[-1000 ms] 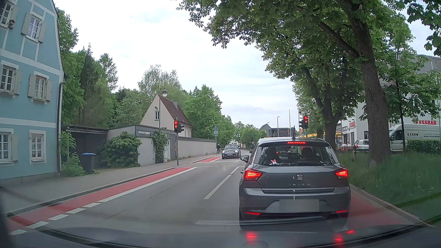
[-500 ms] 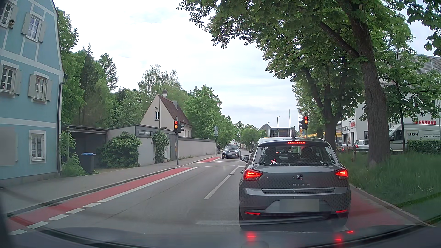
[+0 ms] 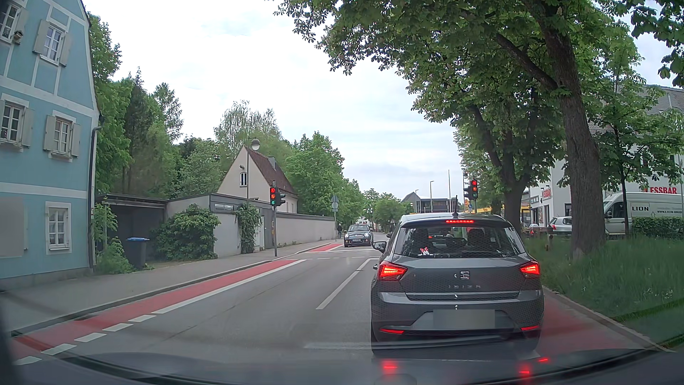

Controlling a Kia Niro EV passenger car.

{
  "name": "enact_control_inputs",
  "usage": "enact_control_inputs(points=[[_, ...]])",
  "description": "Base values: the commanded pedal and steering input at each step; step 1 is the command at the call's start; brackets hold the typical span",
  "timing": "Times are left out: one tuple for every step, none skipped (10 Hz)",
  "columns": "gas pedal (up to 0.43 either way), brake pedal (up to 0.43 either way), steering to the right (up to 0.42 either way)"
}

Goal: Follow the waypoints while adhering to traffic rules and regulations

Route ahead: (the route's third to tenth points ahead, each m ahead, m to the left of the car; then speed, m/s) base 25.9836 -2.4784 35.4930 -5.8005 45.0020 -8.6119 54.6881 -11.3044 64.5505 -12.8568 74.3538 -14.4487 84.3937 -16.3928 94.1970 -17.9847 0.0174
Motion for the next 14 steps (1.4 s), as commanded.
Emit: enact_control_inputs(points=[[0.0,0.232,0.191],[0.0,0.232,0.191],[0.0,0.232,0.19],[0.0,0.232,0.19],[0.0,0.232,0.19],[0.0,0.232,0.19],[0.0,0.232,0.19],[0.0,0.232,0.19],[0.0,0.232,0.19],[0.0,0.232,0.191],[0.0,0.232,0.19],[0.0,0.232,0.19],[0.0,0.232,0.191],[0.0,0.232,0.19]])
